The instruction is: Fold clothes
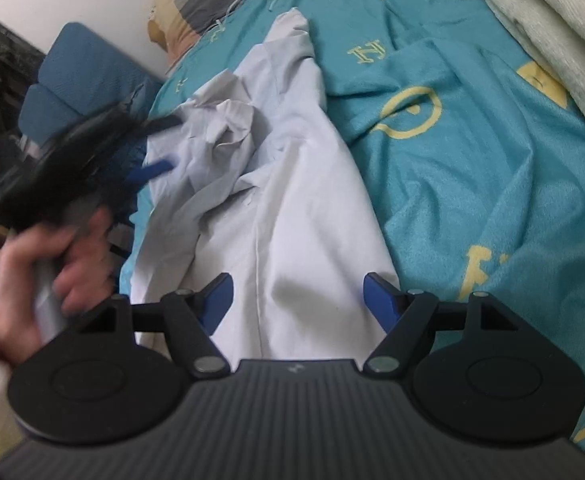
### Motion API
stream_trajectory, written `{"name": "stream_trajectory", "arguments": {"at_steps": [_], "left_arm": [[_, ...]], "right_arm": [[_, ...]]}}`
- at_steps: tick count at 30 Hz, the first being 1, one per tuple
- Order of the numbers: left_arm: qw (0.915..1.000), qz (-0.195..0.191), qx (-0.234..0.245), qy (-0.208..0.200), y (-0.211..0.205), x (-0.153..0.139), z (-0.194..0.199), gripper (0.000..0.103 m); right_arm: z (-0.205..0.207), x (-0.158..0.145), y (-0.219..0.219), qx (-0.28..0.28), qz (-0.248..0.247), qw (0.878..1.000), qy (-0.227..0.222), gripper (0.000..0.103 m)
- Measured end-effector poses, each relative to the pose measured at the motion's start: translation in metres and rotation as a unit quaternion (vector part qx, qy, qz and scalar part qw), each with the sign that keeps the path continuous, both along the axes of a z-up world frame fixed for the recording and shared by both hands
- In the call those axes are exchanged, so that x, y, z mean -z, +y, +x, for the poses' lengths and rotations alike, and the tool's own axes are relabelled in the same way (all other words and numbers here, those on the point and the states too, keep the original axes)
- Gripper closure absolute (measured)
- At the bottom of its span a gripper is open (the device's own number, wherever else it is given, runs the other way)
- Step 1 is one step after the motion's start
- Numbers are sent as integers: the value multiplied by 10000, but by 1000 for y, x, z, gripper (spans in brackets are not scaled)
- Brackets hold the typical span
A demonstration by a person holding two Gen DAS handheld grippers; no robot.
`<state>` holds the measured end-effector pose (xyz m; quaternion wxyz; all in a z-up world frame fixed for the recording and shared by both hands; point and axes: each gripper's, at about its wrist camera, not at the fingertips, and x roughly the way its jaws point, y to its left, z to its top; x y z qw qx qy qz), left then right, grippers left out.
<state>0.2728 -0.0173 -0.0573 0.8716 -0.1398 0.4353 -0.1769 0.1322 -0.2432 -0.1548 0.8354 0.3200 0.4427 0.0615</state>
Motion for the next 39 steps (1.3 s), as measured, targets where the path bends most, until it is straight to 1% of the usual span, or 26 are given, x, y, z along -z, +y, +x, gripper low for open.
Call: {"name": "stream_trajectory", "arguments": {"at_steps": [1, 2, 5, 6, 8, 10, 12, 13, 14, 15, 17, 19, 21, 23, 24, 25, 27, 28, 29, 31, 33, 34, 37, 39], "left_arm": [[9999, 160, 21, 34, 13, -9, -21, 27], [9992, 373, 8, 127, 27, -17, -42, 27], [9923, 1020, -203, 671, 75, -30, -101, 26], [9889, 1144, -312, 894, 91, -31, -120, 26], [9820, 1267, -426, 1337, 120, -26, -152, 25], [9769, 1337, -390, 1623, 143, -19, -177, 26], [9696, 1302, -519, 2005, 163, -9, -190, 26], [9651, 1265, -614, 2211, 173, -3, -194, 29], [9606, 1178, -728, 2411, 183, 3, -198, 33], [9580, 1055, -796, 2543, 191, 8, -199, 33], [9565, 853, -778, 2678, 198, 12, -202, 33], [9582, 676, -563, 2724, 193, 14, -205, 32], [9582, 709, -221, 2763, 178, 15, -209, 32], [9565, 1012, 33, 2737, 161, 13, -208, 34], [9541, 1184, 134, 2748, 154, 14, -207, 34], [9500, 1368, 222, 2799, 147, 16, -206, 37], [9402, 1644, 436, 2951, 133, 22, -205, 53], [9348, 1824, 483, 3008, 129, 25, -204, 69], [9308, 1993, 511, 3021, 124, 26, -204, 81], [9285, 2210, 599, 2923, 114, 22, -206, 99], [9311, 2358, 687, 2696, 100, 13, -210, 100], [9338, 2380, 721, 2571, 93, 6, -212, 100], [9486, 2195, 881, 2103, 66, -36, -224, 101], [9545, 2143, 1142, 1734, 40, -68, -236, 101]], "right_arm": [[-1, -2, 2, -44, -33, 10000, -31, 28], [-3, -4, 3, -74, -64, 9999, -65, 28], [-13, -13, 4, -99, -86, 9998, -164, 28], [-17, -16, 4, -87, -66, 9998, -185, 28], [-26, -22, 3, -45, 29, 9998, -195, 28], [-36, -28, 2, -13, 144, 9996, -230, 28], [-43, -34, 3, 18, 69, 9996, -284, 28], [-46, -37, 4, 27, -11, 9995, -314, 28], [-47, -39, 5, 28, -115, 9994, -337, 28], [-47, -39, 6, 28, -217, 9992, -337, 28], [-45, -36, 5, 66, -236, 9994, -241, 28], [-43, -31, 3, 112, -205, 9996, -125, 28], [-40, -28, 1, 147, -172, 9997, -76, 28], [-39, -26, 1, 160, -219, 9996, -80, 28], [-38, -26, 2, 155, -239, 9996, -84, 28], [-37, -25, 3, 136, -235, 9996, -82, 28], [-35, -23, 4, 81, -205, 9997, -74, 29], [-34, -22, 4, 60, -197, 9998, -69, 29], [-33, -21, 5, 50, -207, 9998, -60, 29], [-32, -20, 4, 74, -252, 9997, -34, 29], [-32, -19, 2, 90, -246, 9996, -41, 29], [-33, -19, 1, 97, -228, 9997, -37, 29], [-33, -18, -2, 120, -108, 9999, -38, 29], [-33, -18, -3, 128, -67, 9999, -49, 29]]}}
